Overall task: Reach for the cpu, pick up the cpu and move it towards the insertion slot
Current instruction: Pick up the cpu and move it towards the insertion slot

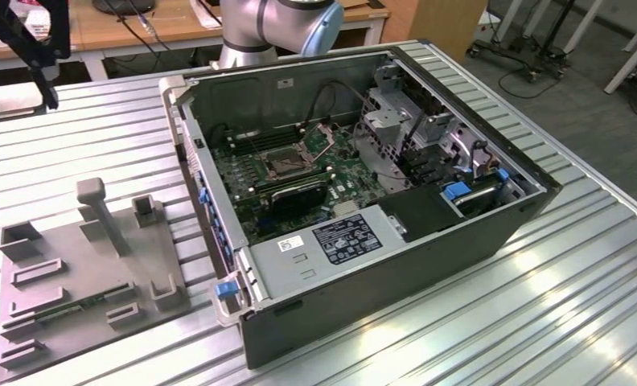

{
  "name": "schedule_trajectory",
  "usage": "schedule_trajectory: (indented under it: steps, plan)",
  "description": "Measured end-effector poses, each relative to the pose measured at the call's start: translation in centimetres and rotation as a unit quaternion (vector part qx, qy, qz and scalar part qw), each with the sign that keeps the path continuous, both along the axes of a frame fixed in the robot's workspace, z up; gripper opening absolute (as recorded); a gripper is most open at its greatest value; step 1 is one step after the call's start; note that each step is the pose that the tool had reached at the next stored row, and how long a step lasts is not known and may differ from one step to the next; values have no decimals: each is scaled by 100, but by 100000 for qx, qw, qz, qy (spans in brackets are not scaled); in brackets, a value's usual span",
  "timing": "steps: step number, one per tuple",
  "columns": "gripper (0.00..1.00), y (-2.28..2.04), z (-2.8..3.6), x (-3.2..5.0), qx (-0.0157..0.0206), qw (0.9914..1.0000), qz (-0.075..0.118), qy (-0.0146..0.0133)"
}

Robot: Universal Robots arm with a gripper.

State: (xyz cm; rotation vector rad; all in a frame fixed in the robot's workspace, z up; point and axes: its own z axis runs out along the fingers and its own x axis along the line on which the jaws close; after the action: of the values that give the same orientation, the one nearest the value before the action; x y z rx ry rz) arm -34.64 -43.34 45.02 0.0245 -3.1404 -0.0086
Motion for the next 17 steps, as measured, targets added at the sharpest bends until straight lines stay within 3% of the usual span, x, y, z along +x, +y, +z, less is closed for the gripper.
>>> schedule_trajectory:
  steps: [17]
  plan:
    - [55,0,-1,238,7,100000,1,6]
